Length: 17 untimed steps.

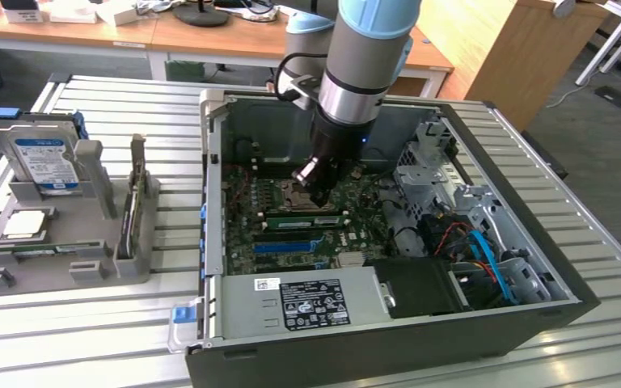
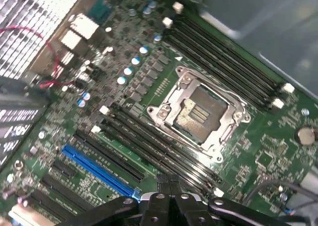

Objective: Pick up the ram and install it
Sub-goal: 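Press down the ram until it locks into place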

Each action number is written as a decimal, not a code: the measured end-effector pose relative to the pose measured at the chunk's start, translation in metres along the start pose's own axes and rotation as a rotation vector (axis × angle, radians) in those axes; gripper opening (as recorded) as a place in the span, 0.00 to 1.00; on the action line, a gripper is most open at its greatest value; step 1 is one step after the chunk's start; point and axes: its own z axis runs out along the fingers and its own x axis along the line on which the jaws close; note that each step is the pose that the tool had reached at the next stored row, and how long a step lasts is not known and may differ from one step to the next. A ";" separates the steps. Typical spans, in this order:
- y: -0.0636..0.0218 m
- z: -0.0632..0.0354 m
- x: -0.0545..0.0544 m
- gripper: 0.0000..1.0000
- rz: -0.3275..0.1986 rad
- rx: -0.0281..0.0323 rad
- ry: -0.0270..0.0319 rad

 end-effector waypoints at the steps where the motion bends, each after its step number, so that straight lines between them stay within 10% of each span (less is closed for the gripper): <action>1: 0.0000 0.0000 0.000 0.11 0.017 0.0004 -0.0006; 17: 0.0000 0.0001 0.000 0.11 0.300 0.0065 -0.0104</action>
